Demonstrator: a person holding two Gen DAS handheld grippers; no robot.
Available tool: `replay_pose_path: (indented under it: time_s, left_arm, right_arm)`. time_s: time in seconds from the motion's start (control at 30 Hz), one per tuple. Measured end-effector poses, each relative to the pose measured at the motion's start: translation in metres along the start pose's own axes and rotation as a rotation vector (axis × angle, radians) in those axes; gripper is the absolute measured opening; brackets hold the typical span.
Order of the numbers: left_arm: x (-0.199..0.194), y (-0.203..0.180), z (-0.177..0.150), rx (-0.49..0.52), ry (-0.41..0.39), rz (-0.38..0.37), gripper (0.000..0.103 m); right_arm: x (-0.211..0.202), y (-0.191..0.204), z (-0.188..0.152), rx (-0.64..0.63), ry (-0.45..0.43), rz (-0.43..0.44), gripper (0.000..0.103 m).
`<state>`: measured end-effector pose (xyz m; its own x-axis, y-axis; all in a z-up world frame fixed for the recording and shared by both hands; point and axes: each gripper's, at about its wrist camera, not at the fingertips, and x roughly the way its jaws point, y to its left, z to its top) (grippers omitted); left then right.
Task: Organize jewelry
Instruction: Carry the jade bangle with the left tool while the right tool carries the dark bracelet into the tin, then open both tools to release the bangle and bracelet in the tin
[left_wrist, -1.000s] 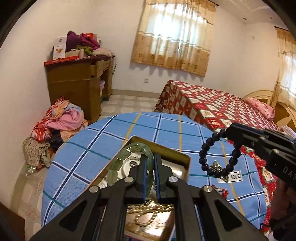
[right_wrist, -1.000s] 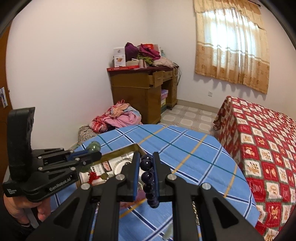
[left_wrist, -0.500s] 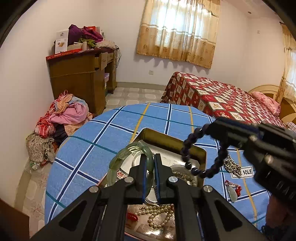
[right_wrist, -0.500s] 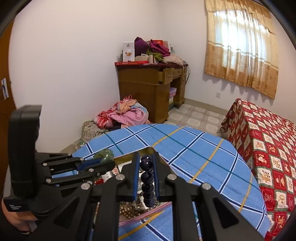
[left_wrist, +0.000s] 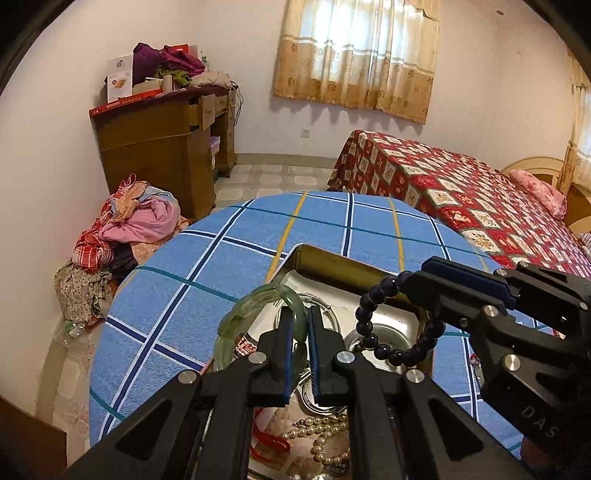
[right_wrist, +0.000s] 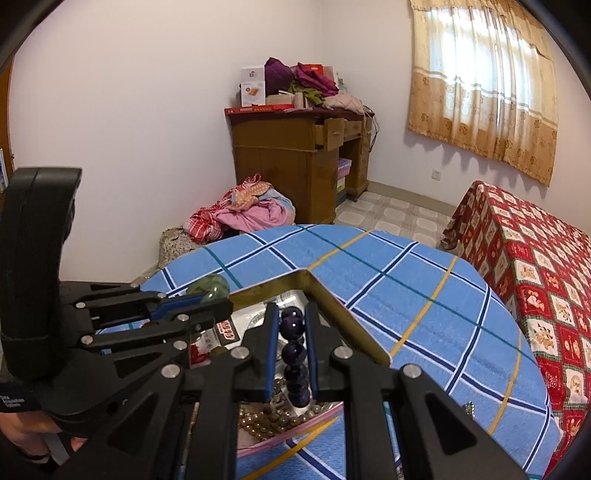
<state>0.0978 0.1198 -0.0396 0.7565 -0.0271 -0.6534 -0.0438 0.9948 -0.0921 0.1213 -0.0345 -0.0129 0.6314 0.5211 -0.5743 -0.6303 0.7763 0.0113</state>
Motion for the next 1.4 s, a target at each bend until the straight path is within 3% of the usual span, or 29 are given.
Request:
replay_pose_path:
  time_s: [1.3, 1.37, 1.4]
  left_arm:
    - [0.023, 0.001, -0.007, 0.023, 0.063, 0.016, 0.007]
    - [0.022, 0.001, -0.007, 0.015, 0.060, 0.010, 0.011]
    - [0.021, 0.001, -0.007, 0.014, 0.060, 0.013, 0.018]
  right_arm:
    - [0.028, 0.000, -0.017, 0.030, 0.078, 0.022, 0.016]
    - [0.028, -0.002, -0.017, 0.040, 0.079, 0.025, 0.025]
    - [0.027, -0.003, -0.018, 0.044, 0.078, 0.025, 0.029]
